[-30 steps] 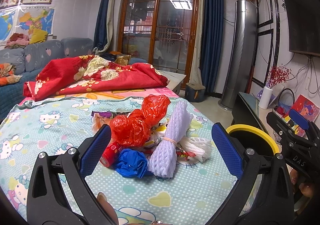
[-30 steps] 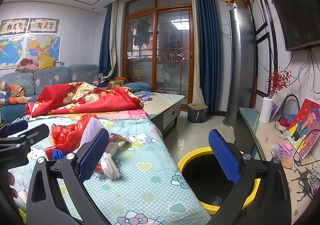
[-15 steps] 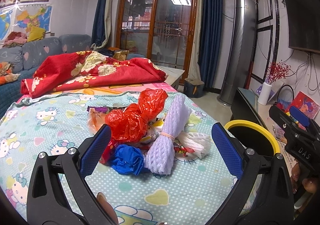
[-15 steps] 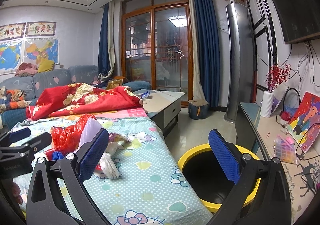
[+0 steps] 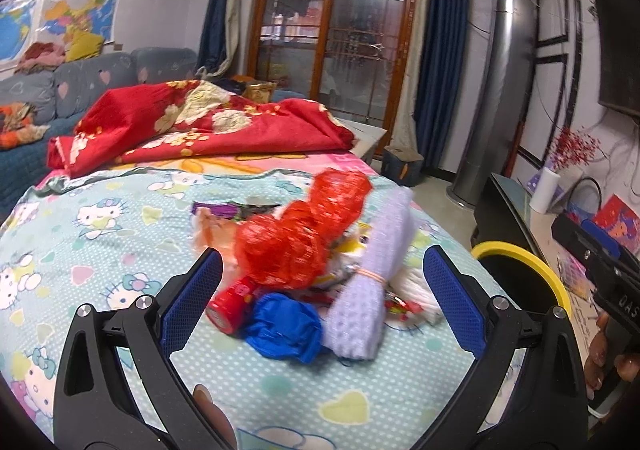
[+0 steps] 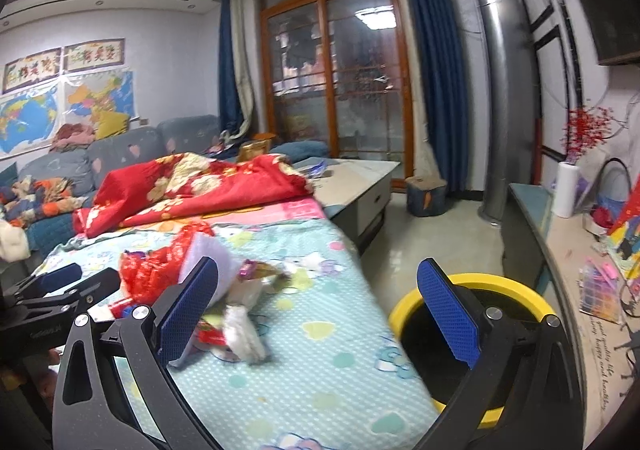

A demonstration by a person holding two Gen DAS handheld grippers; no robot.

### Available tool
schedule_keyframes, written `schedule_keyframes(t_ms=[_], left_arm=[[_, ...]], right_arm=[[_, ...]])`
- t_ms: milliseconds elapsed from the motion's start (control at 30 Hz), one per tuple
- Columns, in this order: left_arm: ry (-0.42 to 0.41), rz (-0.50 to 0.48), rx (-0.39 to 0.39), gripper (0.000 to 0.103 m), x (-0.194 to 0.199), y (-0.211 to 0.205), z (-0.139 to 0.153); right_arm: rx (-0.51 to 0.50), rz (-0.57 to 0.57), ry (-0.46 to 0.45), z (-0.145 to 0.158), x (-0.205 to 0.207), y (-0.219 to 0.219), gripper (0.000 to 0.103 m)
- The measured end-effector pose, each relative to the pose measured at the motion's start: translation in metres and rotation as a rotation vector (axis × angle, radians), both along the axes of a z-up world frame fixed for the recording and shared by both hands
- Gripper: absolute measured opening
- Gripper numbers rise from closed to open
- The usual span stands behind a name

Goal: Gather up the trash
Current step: 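Grasp the red plastic bag with left tool while right tool grasps white mesh sleeve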

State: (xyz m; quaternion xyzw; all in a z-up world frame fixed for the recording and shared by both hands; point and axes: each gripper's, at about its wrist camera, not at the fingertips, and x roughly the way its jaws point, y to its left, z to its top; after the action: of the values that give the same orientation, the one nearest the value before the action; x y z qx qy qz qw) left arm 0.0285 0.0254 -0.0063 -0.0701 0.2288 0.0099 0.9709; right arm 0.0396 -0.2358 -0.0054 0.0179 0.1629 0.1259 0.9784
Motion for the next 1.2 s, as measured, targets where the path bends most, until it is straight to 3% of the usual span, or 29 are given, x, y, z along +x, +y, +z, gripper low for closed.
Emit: schedule_keyframes(t_ms=[367, 533, 733, 833, 1000, 1067, 1133, 1200], left_arm=[[0.000, 0.091, -0.037, 0.092, 0.010, 0.050, 0.011], [0.021, 0.037, -0.086, 0.092, 0.020, 0.072, 0.009], [0.132, -0.057, -0.129, 0.088, 0.050, 0.076, 0.000], [0.202, -0.104, -0.114, 0.073, 0.066, 0.069, -0.008], [0.297, -0.119, -0.176, 0.057, 0.085, 0.069, -0.029], [0.310, -0.133, -0.177, 0.050, 0.085, 0.065, -0.034], [0.317, -0.150, -0.169, 0.030, 0.084, 0.061, -0.036], [0.316, -0.160, -0.177, 0.022, 0.082, 0.059, -0.037]], right_arm=[[-0.017, 0.138, 0.115, 0.002, 0.036, 0.060, 0.097], [-0.032, 0.179, 0.179, -0.002, 0.058, 0.080, 0.097], [-0.014, 0.215, 0.330, -0.020, 0.096, 0.097, 0.096], [-0.003, 0.227, 0.391, -0.030, 0.107, 0.097, 0.082], [0.055, 0.279, 0.491, -0.043, 0.118, 0.095, 0.053], [0.060, 0.298, 0.489, -0.041, 0.117, 0.095, 0.040], [0.065, 0.311, 0.472, -0.038, 0.114, 0.093, 0.033], [0.072, 0.317, 0.464, -0.036, 0.114, 0.093, 0.029]])
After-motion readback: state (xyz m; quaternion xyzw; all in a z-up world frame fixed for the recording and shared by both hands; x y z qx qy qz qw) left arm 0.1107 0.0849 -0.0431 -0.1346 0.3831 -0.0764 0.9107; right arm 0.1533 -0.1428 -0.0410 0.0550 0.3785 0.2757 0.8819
